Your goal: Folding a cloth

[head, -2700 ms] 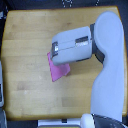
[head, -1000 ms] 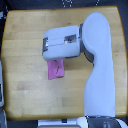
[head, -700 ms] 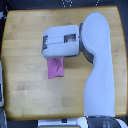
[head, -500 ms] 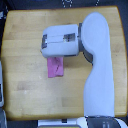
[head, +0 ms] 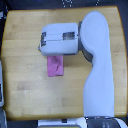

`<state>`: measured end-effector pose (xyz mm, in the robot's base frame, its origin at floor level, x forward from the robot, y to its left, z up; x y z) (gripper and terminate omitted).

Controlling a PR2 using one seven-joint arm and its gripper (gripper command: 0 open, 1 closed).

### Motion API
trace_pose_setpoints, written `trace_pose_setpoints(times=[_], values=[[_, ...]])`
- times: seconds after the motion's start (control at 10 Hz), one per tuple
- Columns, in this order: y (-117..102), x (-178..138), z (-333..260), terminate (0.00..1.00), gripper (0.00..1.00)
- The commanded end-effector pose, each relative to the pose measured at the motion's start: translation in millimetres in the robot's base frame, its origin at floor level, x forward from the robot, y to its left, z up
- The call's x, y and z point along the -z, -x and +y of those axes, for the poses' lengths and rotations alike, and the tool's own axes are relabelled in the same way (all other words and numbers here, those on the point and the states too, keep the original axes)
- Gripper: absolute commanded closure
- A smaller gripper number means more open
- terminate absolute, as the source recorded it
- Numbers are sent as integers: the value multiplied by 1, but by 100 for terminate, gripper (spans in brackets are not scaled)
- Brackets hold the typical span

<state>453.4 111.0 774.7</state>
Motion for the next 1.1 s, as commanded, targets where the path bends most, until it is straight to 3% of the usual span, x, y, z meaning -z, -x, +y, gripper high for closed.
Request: trace_pose_setpoints(times=[0.0, 1.0], values=[[6, -47, -5, 0, 0], [-18, -139, 37, 0, 0]])
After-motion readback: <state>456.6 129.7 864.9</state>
